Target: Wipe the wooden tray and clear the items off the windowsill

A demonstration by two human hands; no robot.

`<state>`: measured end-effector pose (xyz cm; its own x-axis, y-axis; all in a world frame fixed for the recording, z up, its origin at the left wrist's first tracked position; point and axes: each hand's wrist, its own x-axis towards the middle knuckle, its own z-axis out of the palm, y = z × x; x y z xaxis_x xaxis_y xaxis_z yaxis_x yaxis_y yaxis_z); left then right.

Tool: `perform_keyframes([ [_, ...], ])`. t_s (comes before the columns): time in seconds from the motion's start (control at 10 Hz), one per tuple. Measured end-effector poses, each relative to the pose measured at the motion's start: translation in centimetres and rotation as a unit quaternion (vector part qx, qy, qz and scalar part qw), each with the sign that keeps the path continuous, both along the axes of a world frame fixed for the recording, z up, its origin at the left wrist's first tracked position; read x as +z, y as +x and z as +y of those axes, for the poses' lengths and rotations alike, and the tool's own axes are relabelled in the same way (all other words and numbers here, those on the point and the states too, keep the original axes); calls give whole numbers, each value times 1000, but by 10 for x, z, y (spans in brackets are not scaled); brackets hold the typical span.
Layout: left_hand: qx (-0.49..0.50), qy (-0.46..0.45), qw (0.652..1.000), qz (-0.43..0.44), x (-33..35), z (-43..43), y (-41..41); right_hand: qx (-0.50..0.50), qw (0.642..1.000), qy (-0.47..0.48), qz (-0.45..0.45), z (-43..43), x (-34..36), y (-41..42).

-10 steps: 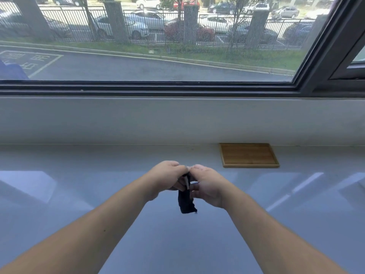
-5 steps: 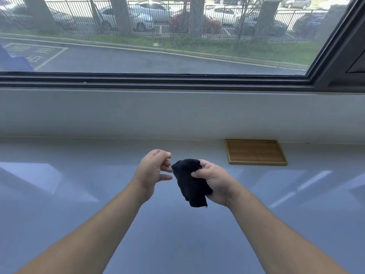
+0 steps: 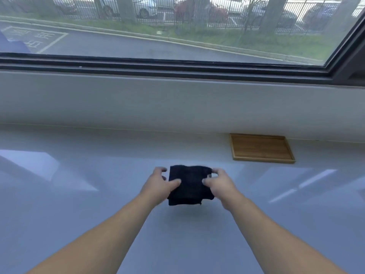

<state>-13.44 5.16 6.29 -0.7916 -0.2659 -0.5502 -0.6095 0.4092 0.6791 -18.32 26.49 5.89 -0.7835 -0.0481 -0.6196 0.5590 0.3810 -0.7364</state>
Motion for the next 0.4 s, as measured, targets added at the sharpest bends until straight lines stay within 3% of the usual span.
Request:
perform_keyframes([
  [0.1, -174, -274, 945, -43, -44, -4, 23, 172, 948, 256, 79, 8, -45, 22],
  [0.2, -257, -312, 915, 9, -73, -4, 32, 298, 890, 288, 189, 1, -69, 34],
  [0.3, -295, -323, 899, 11, -81, 2, 30, 363, 853, 314, 207, -7, -76, 31],
  [0.4, -289, -320, 902, 20, -79, 5, 23, 385, 843, 323, 191, -13, -73, 26],
])
